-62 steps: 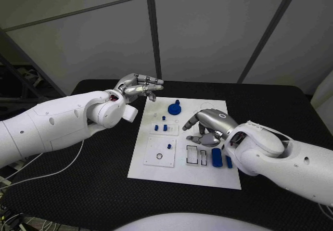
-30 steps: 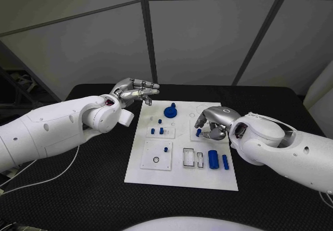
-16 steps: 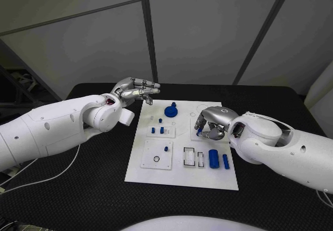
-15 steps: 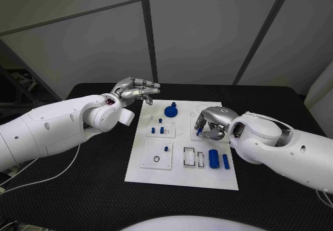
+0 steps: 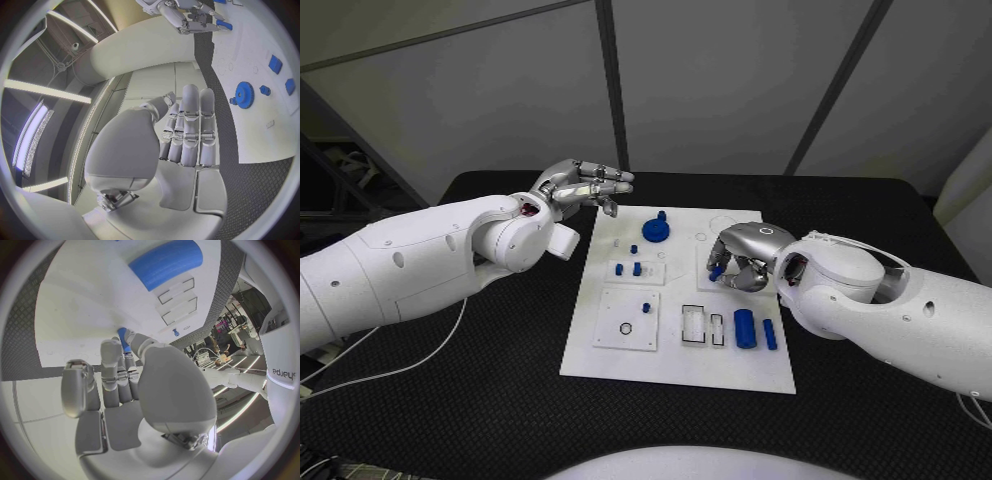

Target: Assemble the parts on the task board

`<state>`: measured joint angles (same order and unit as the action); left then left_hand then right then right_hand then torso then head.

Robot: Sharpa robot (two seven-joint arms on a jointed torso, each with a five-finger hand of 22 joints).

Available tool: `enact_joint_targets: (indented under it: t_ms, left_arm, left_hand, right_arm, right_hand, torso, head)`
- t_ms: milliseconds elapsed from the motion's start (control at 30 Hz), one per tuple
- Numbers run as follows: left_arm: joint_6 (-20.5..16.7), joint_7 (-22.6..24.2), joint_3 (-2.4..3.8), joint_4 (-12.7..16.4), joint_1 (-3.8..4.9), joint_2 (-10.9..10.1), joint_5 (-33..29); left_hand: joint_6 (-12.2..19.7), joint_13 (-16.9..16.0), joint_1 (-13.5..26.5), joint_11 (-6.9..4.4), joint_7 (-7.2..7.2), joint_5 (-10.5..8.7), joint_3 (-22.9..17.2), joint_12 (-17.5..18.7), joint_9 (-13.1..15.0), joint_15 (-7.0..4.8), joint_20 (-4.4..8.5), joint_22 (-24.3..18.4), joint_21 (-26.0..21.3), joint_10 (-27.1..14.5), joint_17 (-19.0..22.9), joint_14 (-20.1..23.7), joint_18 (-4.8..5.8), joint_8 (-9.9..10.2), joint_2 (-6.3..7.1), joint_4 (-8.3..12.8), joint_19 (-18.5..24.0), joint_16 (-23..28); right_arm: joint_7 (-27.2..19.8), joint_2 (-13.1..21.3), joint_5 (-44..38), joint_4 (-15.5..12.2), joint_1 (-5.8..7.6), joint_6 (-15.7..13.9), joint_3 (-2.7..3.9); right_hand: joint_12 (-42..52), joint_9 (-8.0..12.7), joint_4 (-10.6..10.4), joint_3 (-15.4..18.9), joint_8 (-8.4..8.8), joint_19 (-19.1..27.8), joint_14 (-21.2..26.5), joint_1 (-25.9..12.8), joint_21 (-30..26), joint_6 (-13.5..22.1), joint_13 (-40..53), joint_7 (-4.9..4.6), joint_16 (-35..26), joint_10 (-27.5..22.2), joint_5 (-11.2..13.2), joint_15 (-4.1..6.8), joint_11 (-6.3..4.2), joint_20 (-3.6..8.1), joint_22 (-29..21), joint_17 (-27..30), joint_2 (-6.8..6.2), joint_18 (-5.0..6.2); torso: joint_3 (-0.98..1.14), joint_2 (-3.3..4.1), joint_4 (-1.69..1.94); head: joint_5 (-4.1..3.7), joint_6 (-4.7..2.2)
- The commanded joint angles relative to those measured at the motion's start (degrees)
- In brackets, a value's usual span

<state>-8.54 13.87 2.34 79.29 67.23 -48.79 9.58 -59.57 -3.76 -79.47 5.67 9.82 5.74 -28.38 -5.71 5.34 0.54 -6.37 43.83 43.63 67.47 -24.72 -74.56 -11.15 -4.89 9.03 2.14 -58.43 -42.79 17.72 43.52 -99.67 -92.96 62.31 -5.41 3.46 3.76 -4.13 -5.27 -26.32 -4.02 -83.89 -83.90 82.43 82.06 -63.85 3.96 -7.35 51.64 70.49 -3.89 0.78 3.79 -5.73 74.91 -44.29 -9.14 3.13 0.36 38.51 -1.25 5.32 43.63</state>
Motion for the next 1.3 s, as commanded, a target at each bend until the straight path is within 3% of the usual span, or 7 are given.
enact_joint_targets:
  t_ms: [33,433,733,900,967,1133,1300]
  left_arm:
    - [1.0,-0.3,0.04,0.0,0.09,0.0,-0.2]
    - [1.0,-0.3,0.04,-0.1,0.09,0.1,-0.2]
    - [1.0,-0.3,0.03,-0.4,0.07,0.3,-0.2]
    - [1.0,-0.2,0.03,-0.7,0.06,0.7,-0.2]
    - [1.1,-0.2,0.03,-0.8,0.06,0.9,-0.2]
    - [1.2,-0.2,0.03,-1.2,0.07,1.5,-0.2]
    - [1.3,-0.2,0.02,-1.5,0.08,2.1,-0.2]
  left_hand:
    - [0.3,-0.1,0.2,0.07,-0.02,-0.2,0.2,0.3,-0.1,-0.02,-0.12,-0.1,-0.3,-0.2,0.1,0.3,0.68,0.4,-0.42,0.1,0.4,0.4]
    - [0.3,-0.1,0.2,0.07,-0.02,-0.2,0.2,0.3,-0.1,-0.02,-0.12,-0.1,-0.3,-0.2,0.1,0.3,0.68,0.4,-0.42,0.1,0.4,0.4]
    - [0.3,-0.1,0.2,0.07,-0.02,-0.2,0.2,0.3,-0.1,-0.02,-0.12,-0.1,-0.3,-0.2,0.1,0.3,0.68,0.4,-0.42,0.1,0.4,0.4]
    - [0.3,-0.1,0.2,0.07,-0.02,-0.2,0.2,0.3,-0.1,-0.02,-0.12,-0.1,-0.3,-0.2,0.1,0.3,0.68,0.4,-0.42,0.1,0.4,0.4]
    - [0.3,-0.1,0.2,0.07,-0.02,-0.2,0.2,0.3,-0.1,-0.02,-0.12,-0.1,-0.3,-0.2,0.1,0.3,0.68,0.4,-0.42,0.1,0.4,0.4]
    - [0.3,-0.1,0.2,0.07,-0.02,-0.2,0.2,0.3,-0.1,-0.02,-0.12,-0.1,-0.3,-0.2,0.1,0.3,0.68,0.4,-0.42,0.1,0.4,0.4]
    - [0.3,-0.1,0.3,0.07,-0.03,-0.36,0.3,0.3,-0.1,-0.01,-0.14,-0.1,-0.4,-0.2,0.1,0.2,0.67,0.4,-0.49,0.0,0.4,0.5]
  right_arm:
    - [-0.5,0.0,-0.8,-0.3,0.09,-2.1,0.01]
    - [-2.3,1.5,0.5,-2.3,0.06,-12.3,0.0]
    - [-2.8,4.1,3.9,-8.1,0.08,-13.1,0.1]
    - [-4.8,0.3,6.4,-8.9,0.04,-13.7,0.07]
    - [-5.8,-1.7,7.0,-8.6,-0.14,-13.9,-0.27]
    - [-7.7,-6.2,7.6,-7.2,-0.95,-13.6,-1.72]
    - [-8.7,-9.1,7.6,-5.3,-1.77,-12.0,-3.2]
  right_hand:
    - [0.5,-0.5,0.1,-0.6,-0.81,-2.2,-1.3,-0.2,1.2,-1.7,0.4,0.55,2.0,1.7,0.0,0.65,-0.51,0.67,9.9,-1.8,1.03,-1.24]
    - [0.9,-1.6,0.1,-0.1,-1.88,-3.1,-1.1,-0.9,2.8,-4.7,1.2,1.79,4.9,5.1,0.1,1.73,-1.75,1.78,11.2,-4.2,2.67,-1.67]
    - [0.7,-1.7,0.3,0.0,-1.88,-3.1,-1.1,-0.9,2.8,-4.8,1.2,1.87,5.1,5.1,0.1,1.8,-1.82,1.87,11.2,-4.2,2.66,-1.67]
    - [0.4,-1.8,0.4,0.1,-1.71,-2.9,-0.9,-0.9,2.5,-4.6,1.2,1.79,4.8,4.9,0.0,1.8,-1.75,1.93,10.9,-3.8,2.63,-1.58]
    - [0.3,-1.8,0.4,0.1,-1.6,-2.9,-0.8,-1.0,2.5,-4.5,1.2,1.75,4.8,4.8,0.0,1.78,-1.71,1.94,10.9,-3.7,2.66,-1.58]
    - [0.1,-1.8,0.6,0.1,-1.44,-2.9,-0.7,-0.9,2.4,-4.3,1.1,1.68,4.9,4.6,-0.2,1.76,-1.66,1.94,10.9,-3.7,2.81,-1.56]
    - [-0.1,-1.9,0.8,0.0,-1.32,-2.8,-0.6,-0.7,2.3,-4.2,1.1,1.6,4.9,4.5,-0.3,1.73,-1.61,1.94,10.8,-3.7,2.89,-1.54]
  torso:
    - [-0.02,-0.01,-0.02]
    - [-0.02,-0.09,-0.05]
    - [-0.01,-0.05,-0.02]
    - [-0.07,-0.13,0.04]
    - [-0.17,-0.12,0.39]
    - [-0.34,-0.18,0.73]
    - [-0.38,-0.25,0.74]
  head:
    - [0.03,0.05]
    - [0.04,0.17]
    - [0.41,-0.01]
    - [0.64,-0.22]
    - [0.54,-0.17]
    - [0.83,-0.09]
    - [1.25,0.13]
